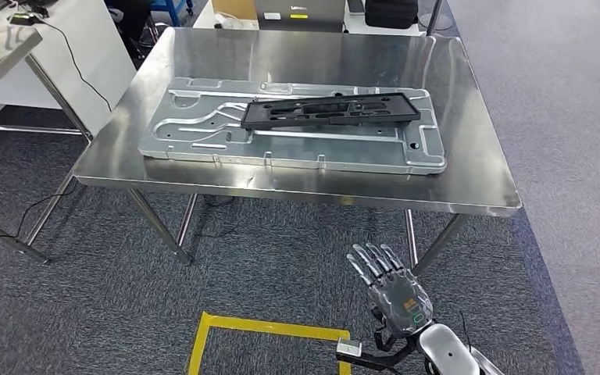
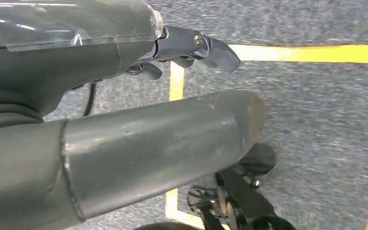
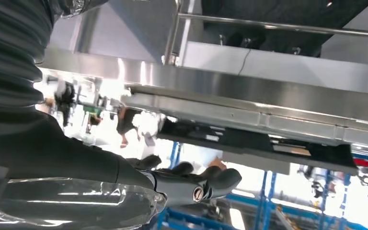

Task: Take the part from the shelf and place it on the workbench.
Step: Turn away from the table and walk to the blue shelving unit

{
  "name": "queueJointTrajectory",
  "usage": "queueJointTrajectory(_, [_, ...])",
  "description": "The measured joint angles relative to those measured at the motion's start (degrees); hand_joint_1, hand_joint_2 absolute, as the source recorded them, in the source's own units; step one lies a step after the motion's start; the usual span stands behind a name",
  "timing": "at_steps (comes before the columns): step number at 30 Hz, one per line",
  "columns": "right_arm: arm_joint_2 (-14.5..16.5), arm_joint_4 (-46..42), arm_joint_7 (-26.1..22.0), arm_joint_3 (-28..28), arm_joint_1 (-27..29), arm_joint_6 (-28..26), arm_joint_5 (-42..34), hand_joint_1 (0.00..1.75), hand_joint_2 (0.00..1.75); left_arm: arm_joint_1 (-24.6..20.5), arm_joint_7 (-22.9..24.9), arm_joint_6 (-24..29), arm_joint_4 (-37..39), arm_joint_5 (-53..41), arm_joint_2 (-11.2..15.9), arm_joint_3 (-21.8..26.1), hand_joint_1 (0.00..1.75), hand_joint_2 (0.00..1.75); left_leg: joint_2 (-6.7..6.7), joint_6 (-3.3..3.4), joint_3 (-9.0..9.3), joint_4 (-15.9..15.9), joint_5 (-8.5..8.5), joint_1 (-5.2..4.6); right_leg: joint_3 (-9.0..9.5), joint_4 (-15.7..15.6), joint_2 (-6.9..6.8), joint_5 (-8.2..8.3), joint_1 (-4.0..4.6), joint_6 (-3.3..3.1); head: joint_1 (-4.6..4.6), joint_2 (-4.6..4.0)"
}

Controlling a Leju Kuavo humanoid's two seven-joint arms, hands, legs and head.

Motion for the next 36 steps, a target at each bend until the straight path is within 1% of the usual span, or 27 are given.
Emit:
queueJointTrajectory(1, [0.7, 0.0, 0.7, -0.4, 1.0, -0.5, -1.4, 0.0, 1.31, 0.0, 0.0, 0.1, 0.0, 0.2, 0.0, 0.2, 0.0, 0.0, 0.0, -0.24, -0.2, 3.2, -1.2, 0.09, -1.02, 0.1, -0.11, 0.72, 0.02, 0.09, -0.01, 0.0])
queueJointTrajectory(2, [1.5, 0.1, 1.5, -0.9, 2.2, -1.2, -3.1, 0.0, 1.75, 0.0, 0.0, 0.2, 0.0, 0.5, 0.0, 0.4, 0.0, 0.0, 0.01, -0.42, 0.26, 5.2, -0.78, 0.18, -2.09, 0.4, -0.24, 1.39, 0.03, 0.19, 0.0, 0.0])
queueJointTrajectory(3, [2.4, 0.2, 2.5, -1.4, 3.6, -2.0, -5.0, 0.0, 1.75, 0.1, 0.0, 0.3, 0.0, 0.8, -0.1, 0.7, 0.0, 0.0, 0.01, -0.51, 1.53, 5.5, 0.84, 0.27, -3.21, 0.7, -0.34, 2.01, 0.03, 0.33, -0.01, 0.0])
queueJointTrajectory(5, [4.3, 0.6, 4.0, -2.7, 6.7, -3.9, -9.6, 0.0, 1.75, 0.4, 0.0, 0.5, -0.1, 1.5, -0.2, 1.4, 0.0, 0.0, -0.11, -0.31, 7.0, 0.2, 3.59, 0.38, -5.22, 1.5, -0.44, 3.03, 0.03, 0.7, -0.01, 0.0])
queueJointTrajectory(7, [6.4, 1.5, 5.0, -4.6, 10.1, -4.9, -15.3, 0.0, 1.75, 0.5, 0.0, 0.6, -0.3, 2.2, -0.4, 2.3, 0.0, 0.0, -0.38, 0.33, 13.55, -8.7, 2.1, 0.18, -6.28, 2.3, -0.52, 3.85, 0.15, 1.27, -0.01, 0.0])
queueJointTrajectory(8, [7.5, 2.2, 5.1, -5.7, 11.8, -5.1, -17.9, 0.0, 1.75, 0.6, 0.0, 0.7, -0.4, 2.5, -0.5, 2.9, 0.0, 0.0, -0.48, 0.74, 15.46, -11.7, 0.91, 0.02, -6.41, 2.4, -0.61, 4.33, 0.16, 1.6, 0.0, 0.0])
queueJointTrajectory(9, [8.6, 3.1, 4.9, -7.0, 13.3, -5.1, -20.1, 0.0, 1.75, 0.7, 0.1, 0.7, -0.5, 2.7, -0.6, 3.5, 0.0, 0.0, -0.49, 1.17, 16.2, -13.2, 0.37, -0.15, -6.43, 2.3, -0.68, 4.86, 0.13, 1.95, 0.01, 0.0])
queueJointTrajectory(11, [10.5, 4.8, 3.9, -9.3, 15.7, -5.0, -23.2, 0.0, 1.75, 1.1, 0.2, 0.7, -0.6, 3.0, -0.9, 4.5, 0.0, 0.0, -0.1, 2.21, 15.52, -13.5, 1.36, -0.08, -6.65, 2.3, -0.45, 5.1, -0.09, 2.65, 0.02, 0.0])
queueJointTrajectory(13, [12.6, 7.0, 2.2, -11.8, 17.5, -3.6, -25.7, 0.0, 0.87, 1.3, 0.3, 0.7, -0.7, 3.1, -1.2, 5.4, 0.0, 0.0, 0.37, 3.24, 14.11, -13.7, 2.92, 0.07, -7.6, 4.8, 0.08, 1.1, -0.23, 3.2, 0.03, 0.0])
queueJointTrajectory(15, [15.3, 10.5, -0.7, -15.7, 18.8, -1.0, -27.6, 0.0, 0.0, 1.2, 0.3, 0.7, -0.9, 3.2, -1.5, 6.3, 0.0, 0.0, 0.51, 3.71, 12.15, -13.6, 4.4, -0.06, -8.97, 11.3, 0.33, -5.43, -0.3, 3.57, 0.03, 0.0])
queueJointTrajectory(16, [16.7, 12.6, -2.5, -18.0, 19.3, 0.8, -27.9, 0.0, 0.0, 1.3, 0.3, 0.7, -1.0, 3.1, -1.7, 6.8, 0.0, 0.0, 0.51, 3.71, 11.12, -13.5, 5.15, -0.14, -9.41, 15.0, 0.34, -7.2, -0.3, 3.7, 0.03, 0.0])
queueJointTrajectory(17, [18.2, 14.8, -4.3, -20.6, 19.6, 3.0, -28.0, 0.0, 0.0, 1.3, 0.3, 0.7, -1.1, 3.0, -1.8, 7.3, 0.0, 0.0, 0.55, 3.68, 9.99, -13.2, 5.87, -0.23, -9.29, 17.7, 0.35, -7.45, -0.3, 3.76, 0.03, 0.0])
queueJointTrajectory(18, [19.8, 17.0, -5.7, -23.4, 19.8, 5.2, -27.8, 0.0, 0.0, 1.3, 0.3, 0.8, -1.1, 3.0, -1.9, 7.8, 0.0, 0.0, 0.6, 3.59, 8.93, -12.9, 6.47, -0.29, -8.44, 18.8, 0.35, -6.28, -0.28, 3.73, 0.03, 0.0])
queueJointTrajectory(19, [21.7, 19.2, -6.6, -26.6, 19.9, 7.8, -27.6, 0.0, 0.0, 1.3, 0.3, 0.8, -1.2, 2.8, -2.0, 8.3, 0.0, 0.0, 0.64, 3.46, 7.83, -12.4, 7.02, -0.33, -6.46, 17.8, 0.35, -4.47, -0.25, 3.58, 0.03, 0.0])
queueJointTrajectory(20, [23.7, 20.9, -6.9, -29.8, 20.0, 10.1, -27.4, 0.0, 0.0, 1.2, 0.3, 0.9, -1.2, 2.8, -2.1, 8.8, 0.0, 0.0, 0.65, 3.28, 6.84, -11.9, 7.45, -0.34, -3.43, 14.8, 0.35, -3.18, -0.21, 3.3, 0.02, 0.0])
queueJointTrajectory(21, [25.4, 22.2, -6.9, -32.7, 19.9, 12.0, -27.2, 0.0, 0.0, 1.2, 0.3, 0.9, -1.2, 2.7, -2.2, 9.2, 0.0, 0.0, 0.61, 3.05, 6.04, -11.3, 7.81, -0.42, 0.21, 10.5, 0.34, -3.05, -0.1, 2.95, 0.02, 0.0])
queueJointTrajectory(23, [28.6, 24.1, -6.9, -37.5, 19.6, 14.3, -26.6, 0.0, 0.0, 1.1, 0.3, 0.9, -1.2, 2.7, -2.3, 9.8, 0.0, 0.0, 0.69, 2.4, 4.99, -10.4, 8.54, -0.56, 5.74, 2.6, 0.36, -4.95, 0.2, 2.25, 0.01, 0.0])
queueJointTrajectory(24, [30.0, 24.8, -6.9, -39.5, 19.4, 14.9, -26.1, 0.0, 0.0, 1.0, 0.3, 0.9, -1.3, 2.6, -2.4, 10.1, 0.0, 0.0, 0.8, 2.05, 4.71, -10.3, 9.01, -0.59, 6.72, 0.6, 0.39, -5.71, 0.39, 1.97, 0.01, 0.0])
queueJointTrajectory(26, [32.7, 26.2, -6.7, -43.4, 19.1, 16.7, -25.6, 0.0, 0.0, 0.9, 0.3, 1.0, -1.4, 2.5, -2.3, 10.7, 0.0, 0.0, 0.87, 1.28, 4.18, -10.2, 9.71, -0.45, 6.05, -0.2, 0.31, -5.1, 0.34, 1.26, 0.01, 0.0])
queueJointTrajectory(27, [33.8, 26.8, -6.2, -45.2, 19.0, 17.8, -25.9, 0.0, 0.0, 1.0, 0.3, 1.0, -1.4, 2.4, -2.4, 11.0, 0.0, 0.0, 0.72, 0.92, 3.76, -9.6, 8.71, -0.35, 5.42, -0.3, 0.2, -4.38, 0.25, 0.8, 0.01, 0.0])
queueJointTrajectory(29, [35.7, 28.0, -4.7, -48.3, 18.6, 20.0, -27.4, 0.0, 0.0, 1.1, 0.3, 1.2, -1.5, 2.2, -2.4, 11.4, 0.0, 0.0, 0.34, 0.27, 2.38, -5.2, 3.23, -0.08, 3.73, -0.3, -0.1, -2.82, 0.11, 0.1, 0.0, 0.0])
queueJointTrajectory(30, [36.3, 28.5, -3.8, -49.6, 18.5, 20.7, -28.3, 0.0, 0.0, 1.1, 0.3, 1.2, -1.6, 2.1, -2.4, 11.5, 0.0, 0.0, 0.26, -0.01, 1.64, -1.6, -0.05, 0.0, 2.68, -0.3, -0.15, -2.05, 0.17, -0.07, -0.01, 0.0])
queueJointTrajectory(31, [36.9, 29.1, -3.0, -50.5, 18.5, 21.0, -29.2, 0.0, 0.0, 1.1, 0.3, 1.3, -1.6, 2.1, -2.4, 11.7, 0.0, 0.0, 0.23, -0.23, 1.15, 2.1, -2.23, 0.09, 1.58, -0.2, -0.2, -1.34, 0.22, -0.09, -0.01, 0.0])
queueJointTrajectory(32, [37.4, 29.6, -1.9, -51.2, 18.5, 21.3, -30.2, 0.0, 0.0, 1.1, 0.3, 1.3, -1.6, 1.9, -2.4, 11.8, 0.0, 0.0, 0.23, -0.37, 1.11, 4.9, -2.67, 0.15, 0.47, -0.1, -0.24, -0.66, 0.26, -0.03, -0.01, 0.0])
queueJointTrajectory(34, [38.1, 30.5, 1.3, -51.9, 18.3, 22.6, -33.1, 0.0, 0.0, 1.1, 0.2, 1.5, -1.7, 1.3, -2.4, 12.0, 0.0, 0.0, 0.23, -0.37, 3.01, 6.1, 0.62, 0.22, -1.73, 0.4, -0.24, 0.51, 0.29, 0.23, -0.01, 0.0])
queueJointTrajectory(35, [38.4, 30.8, 3.4, -52.1, 18.3, 24.0, -34.6, 0.0, 0.0, 1.0, 0.1, 1.5, -1.8, 0.9, -2.4, 12.0, 0.0, 0.0, 0.37, -0.22, 5.49, 3.6, 2.47, 0.23, -2.7, 0.8, -0.33, 1.06, 0.29, 0.4, -0.01, 0.0])
queueJointTrajectory(36, [38.7, 31.0, 5.2, -52.1, 18.3, 25.4, -35.7, 0.0, 0.0, 1.0, 0.1, 1.6, -1.9, 0.5, -2.4, 12.0, 0.0, 0.0, 0.8, -0.05, 8.67, 0.0, 3.21, 0.21, -3.48, 1.3, -0.46, 1.48, 0.37, 0.58, -0.01, 0.0])
